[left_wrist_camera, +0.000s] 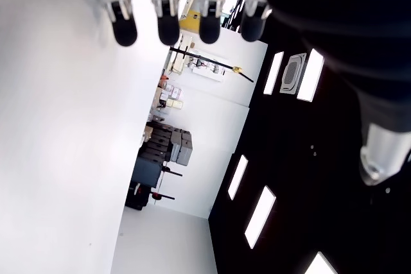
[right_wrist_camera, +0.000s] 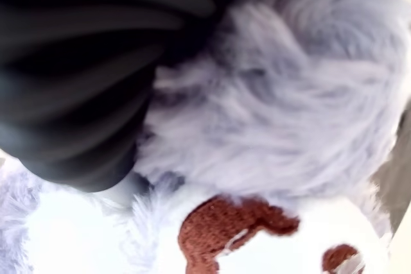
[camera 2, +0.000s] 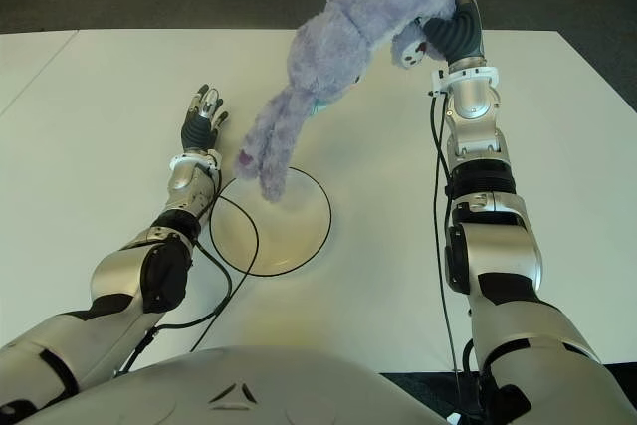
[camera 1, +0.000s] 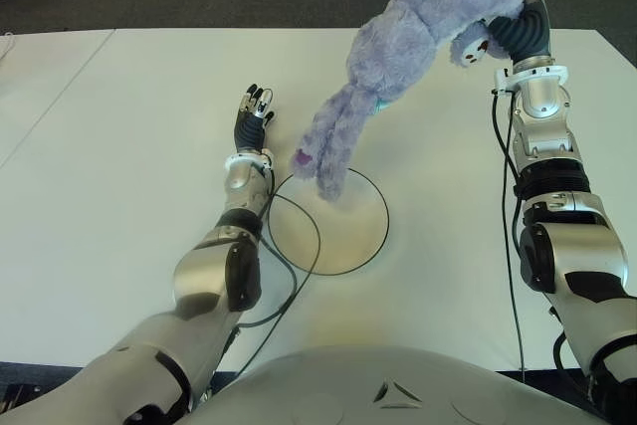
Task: Put the doll into the plate.
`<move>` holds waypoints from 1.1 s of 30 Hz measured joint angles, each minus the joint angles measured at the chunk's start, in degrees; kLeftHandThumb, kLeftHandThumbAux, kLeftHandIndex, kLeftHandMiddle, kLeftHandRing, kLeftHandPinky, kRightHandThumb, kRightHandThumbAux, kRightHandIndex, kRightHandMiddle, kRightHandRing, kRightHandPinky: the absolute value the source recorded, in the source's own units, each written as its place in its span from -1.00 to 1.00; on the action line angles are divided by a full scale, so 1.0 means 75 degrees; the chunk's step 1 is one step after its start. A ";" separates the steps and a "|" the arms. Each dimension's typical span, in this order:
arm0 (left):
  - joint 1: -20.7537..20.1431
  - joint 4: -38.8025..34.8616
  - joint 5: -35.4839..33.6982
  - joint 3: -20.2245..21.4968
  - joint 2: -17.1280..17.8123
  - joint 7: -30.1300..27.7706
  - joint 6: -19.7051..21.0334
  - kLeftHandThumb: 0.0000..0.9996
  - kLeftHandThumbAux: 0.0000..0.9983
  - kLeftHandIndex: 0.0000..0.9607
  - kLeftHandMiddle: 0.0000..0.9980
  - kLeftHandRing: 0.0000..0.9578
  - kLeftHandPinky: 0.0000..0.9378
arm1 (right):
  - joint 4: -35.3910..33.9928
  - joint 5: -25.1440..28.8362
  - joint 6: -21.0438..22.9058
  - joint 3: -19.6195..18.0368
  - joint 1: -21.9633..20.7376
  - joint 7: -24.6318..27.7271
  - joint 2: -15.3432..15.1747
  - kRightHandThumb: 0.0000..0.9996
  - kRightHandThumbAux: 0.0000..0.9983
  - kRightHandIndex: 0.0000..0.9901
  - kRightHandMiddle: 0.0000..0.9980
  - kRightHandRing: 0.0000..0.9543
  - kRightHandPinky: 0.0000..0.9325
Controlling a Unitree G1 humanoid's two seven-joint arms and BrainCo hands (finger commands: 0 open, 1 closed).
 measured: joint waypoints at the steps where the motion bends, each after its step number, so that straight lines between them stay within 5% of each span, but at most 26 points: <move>1: 0.0000 0.0000 0.0000 0.0000 0.0000 0.0000 0.0000 -1.00 0.08 -1.00 -0.89 -0.86 -0.84 | -0.0073 -0.0001 0.0044 -0.0007 0.0007 0.0013 0.0001 0.44 0.42 -0.11 0.67 0.78 0.86; 33: -0.0001 0.0001 0.0005 -0.0009 -0.0004 0.0004 0.0001 -1.00 0.05 -1.00 -0.91 -0.89 -0.86 | -0.1160 -0.0018 0.1348 -0.0125 0.0043 0.0539 -0.0003 0.43 0.43 -0.11 0.70 0.82 0.88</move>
